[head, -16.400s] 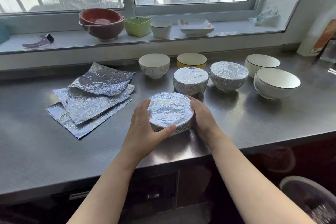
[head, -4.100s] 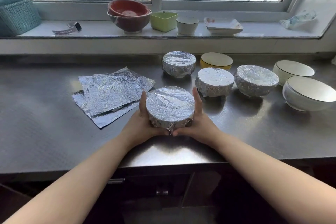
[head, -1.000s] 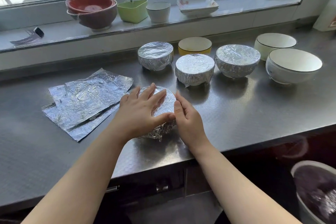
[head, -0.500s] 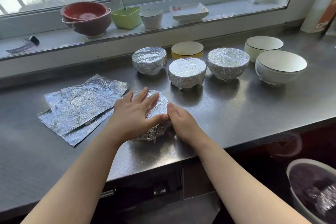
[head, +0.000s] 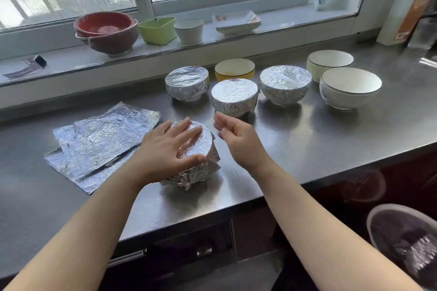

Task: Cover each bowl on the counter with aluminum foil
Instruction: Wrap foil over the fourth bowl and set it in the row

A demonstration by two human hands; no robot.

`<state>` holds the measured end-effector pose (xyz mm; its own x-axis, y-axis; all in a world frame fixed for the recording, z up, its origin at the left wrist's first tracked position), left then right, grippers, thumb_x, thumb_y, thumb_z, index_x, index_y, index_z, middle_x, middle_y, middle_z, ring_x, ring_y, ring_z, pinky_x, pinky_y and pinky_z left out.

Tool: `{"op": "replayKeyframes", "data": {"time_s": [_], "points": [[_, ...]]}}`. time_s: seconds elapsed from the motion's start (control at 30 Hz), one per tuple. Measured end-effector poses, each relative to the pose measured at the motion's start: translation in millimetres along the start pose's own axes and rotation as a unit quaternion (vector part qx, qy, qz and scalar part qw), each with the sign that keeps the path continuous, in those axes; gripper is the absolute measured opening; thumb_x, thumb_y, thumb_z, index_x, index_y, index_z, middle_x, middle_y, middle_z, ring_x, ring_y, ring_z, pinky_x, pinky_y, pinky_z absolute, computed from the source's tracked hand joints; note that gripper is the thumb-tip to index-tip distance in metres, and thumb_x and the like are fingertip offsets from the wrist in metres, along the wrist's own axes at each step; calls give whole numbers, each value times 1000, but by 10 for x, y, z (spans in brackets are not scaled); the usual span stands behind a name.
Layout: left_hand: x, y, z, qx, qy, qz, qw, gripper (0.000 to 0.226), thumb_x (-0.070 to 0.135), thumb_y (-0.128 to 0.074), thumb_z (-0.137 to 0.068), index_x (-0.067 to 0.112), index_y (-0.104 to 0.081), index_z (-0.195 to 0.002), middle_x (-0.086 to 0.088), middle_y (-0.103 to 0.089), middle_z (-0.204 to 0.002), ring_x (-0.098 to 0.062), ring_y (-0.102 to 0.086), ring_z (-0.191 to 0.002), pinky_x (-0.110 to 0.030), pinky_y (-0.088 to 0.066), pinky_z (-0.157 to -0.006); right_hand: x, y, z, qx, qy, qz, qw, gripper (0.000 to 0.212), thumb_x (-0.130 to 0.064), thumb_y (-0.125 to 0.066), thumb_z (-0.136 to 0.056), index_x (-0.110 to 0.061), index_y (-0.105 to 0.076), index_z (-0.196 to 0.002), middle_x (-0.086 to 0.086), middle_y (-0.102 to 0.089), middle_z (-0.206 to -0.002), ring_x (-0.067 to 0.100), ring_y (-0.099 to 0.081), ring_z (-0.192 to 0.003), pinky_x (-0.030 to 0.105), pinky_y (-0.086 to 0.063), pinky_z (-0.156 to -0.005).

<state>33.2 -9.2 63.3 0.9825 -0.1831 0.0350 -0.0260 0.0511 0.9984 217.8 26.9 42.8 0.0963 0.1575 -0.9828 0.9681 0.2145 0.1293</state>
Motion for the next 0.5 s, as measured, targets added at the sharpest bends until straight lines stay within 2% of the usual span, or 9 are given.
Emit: {"op": "replayKeyframes", "data": {"time_s": [0.1, 0.13, 0.23, 0.27, 0.33, 0.5], "points": [[2, 7, 10, -1, -1, 0, 1000, 107, 101, 8, -50, 58, -5, -147, 19, 1, -162, -22, -2, -150, -45, -11, -117, -47, -141, 38, -45, 17, 21, 999, 45, 1, -43, -99, -5, -44, -143, 5, -52, -142, 2, -46, -127, 9, -34, -105], [3, 10, 14, -1, -1, 3, 1000, 107, 101, 7, -50, 58, -6, -147, 19, 1, -162, -21, -2, -150, -45, -11, -117, -48, -160, 37, -43, 18, 22, 999, 45, 0, -44, -99, -5, -44, -144, 4, -52, -143, 1, -45, -127, 9, -33, -106], [8, 18, 21, 0, 4, 6, 1000, 108, 101, 8, -49, 58, -6, -147, 18, 0, -162, -22, -3, -150, -44, -10, -116, -48, -139, 110, 13, 21, 23, 999, 45, -4, -47, -98, -7, -46, -143, 3, -52, -144, 5, -46, -132, 26, -35, -114], [13, 16, 22, 1, 9, 4, 1000, 109, 101, 8, -49, 57, -6, -148, 18, 0, -163, -22, -2, -150, -44, -10, -116, -48, -128, 178, 39, 19, 24, 999, 44, -5, -48, -98, -8, -47, -142, 2, -52, -143, 6, -47, -132, 26, -35, -114], [28, 0, 23, 6, 24, 3, 1000, 109, 100, 9, -49, 56, -5, -148, 16, 0, -163, -21, -2, -150, -44, -10, -116, -62, -145, 371, 66, 25, 24, 997, 43, -7, -47, -99, -11, -48, -142, -2, -53, -142, 3, -47, -131, 19, -34, -111], [97, -53, 47, 29, 65, 18, 997, 108, 99, 9, -52, 55, -9, -148, 16, -5, -163, -23, -5, -149, -49, -13, -115, -40, -325, 613, 42, 38, 55, 997, 45, -10, -41, -102, -13, -40, -147, -4, -46, -148, 0, -38, -137, 10, -27, -109]]}}
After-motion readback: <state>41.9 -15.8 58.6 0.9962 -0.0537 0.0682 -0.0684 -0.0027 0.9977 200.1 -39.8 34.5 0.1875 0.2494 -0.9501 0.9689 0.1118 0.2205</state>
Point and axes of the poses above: each hand's wrist, its own z-axis away from the middle knuckle, its own y-axis out of the back of the hand, x = y × z, the point moved 3 cm from there along -z, towards the middle knuckle
